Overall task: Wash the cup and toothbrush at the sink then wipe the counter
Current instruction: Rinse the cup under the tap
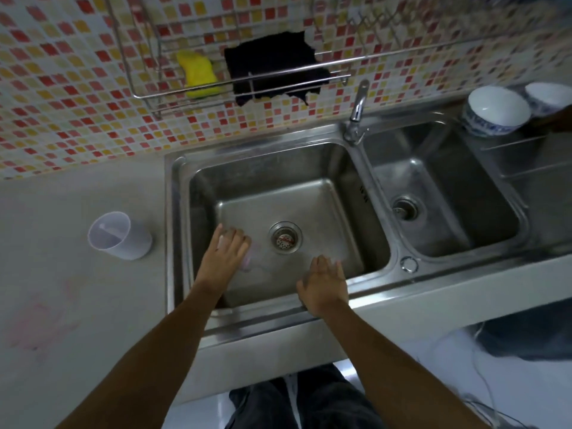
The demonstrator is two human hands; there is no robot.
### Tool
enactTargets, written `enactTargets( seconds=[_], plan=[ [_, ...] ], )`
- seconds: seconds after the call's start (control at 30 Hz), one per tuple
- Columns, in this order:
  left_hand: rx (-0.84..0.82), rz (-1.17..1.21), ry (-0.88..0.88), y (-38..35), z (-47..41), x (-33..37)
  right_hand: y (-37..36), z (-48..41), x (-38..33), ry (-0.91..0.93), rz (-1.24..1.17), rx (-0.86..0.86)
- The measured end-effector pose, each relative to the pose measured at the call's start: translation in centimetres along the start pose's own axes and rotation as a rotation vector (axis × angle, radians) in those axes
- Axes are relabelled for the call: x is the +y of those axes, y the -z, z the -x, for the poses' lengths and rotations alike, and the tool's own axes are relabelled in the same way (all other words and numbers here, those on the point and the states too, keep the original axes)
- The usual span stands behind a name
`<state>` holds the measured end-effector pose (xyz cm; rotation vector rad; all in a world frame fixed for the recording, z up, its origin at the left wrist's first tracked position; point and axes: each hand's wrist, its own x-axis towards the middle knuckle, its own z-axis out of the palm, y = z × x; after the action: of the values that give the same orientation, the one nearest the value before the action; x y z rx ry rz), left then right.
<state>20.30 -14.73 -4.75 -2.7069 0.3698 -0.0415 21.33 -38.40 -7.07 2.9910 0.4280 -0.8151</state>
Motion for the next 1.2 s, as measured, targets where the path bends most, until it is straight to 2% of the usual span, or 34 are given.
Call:
enactTargets(
  seconds=[0.17,0.23,0.3,0.4,0.53,0.6,0.67,0.8,0.9,1.1,1.2],
  plan=[
    [-0.130,-0.009,0.087,0.5,-0.6,0.3,0.5,0.1,0.2,0.031,-0.109,0.030],
    [-0.158,0.071,0.188,0.5,-1.2,0.8,0.9,-0.7,0.8,0.007,-0.421,0.062],
    [-0.116,0.223,0.342,1.2,-2.3,1.8,2.4,-2.0,2.5,-0.046,-0.747,0.157],
    [-0.040,0.467,0.531,2.0,-4.4,3.3,6.6,-5.1,6.6,-0.109,-0.910,0.328],
    [0.045,0.702,0.569,4.6,-9.0,5.4,13.7,-10.2,12.0,-0.092,-0.899,0.530],
    [0.078,0.859,0.607,6.4,-11.8,6.2,16.4,-13.1,13.6,-0.092,-0.886,0.536],
    [0.158,0.903,0.608,7.3,-14.2,6.8,18.5,-15.3,14.4,-0.063,-0.901,0.540],
    [0.243,1.005,0.596,8.8,-17.6,7.3,20.2,-18.3,14.7,0.013,-0.859,0.441],
    [0.283,1.085,0.587,9.5,-19.1,7.5,19.9,-19.8,14.6,0.003,-0.799,0.434],
    [0.279,1.233,0.573,8.6,-20.3,8.3,19.2,-21.3,14.3,0.123,-0.623,0.372],
    [0.275,1.284,0.559,8.2,-20.5,9.2,19.2,-21.9,14.5,0.102,-0.681,0.347]
  ],
)
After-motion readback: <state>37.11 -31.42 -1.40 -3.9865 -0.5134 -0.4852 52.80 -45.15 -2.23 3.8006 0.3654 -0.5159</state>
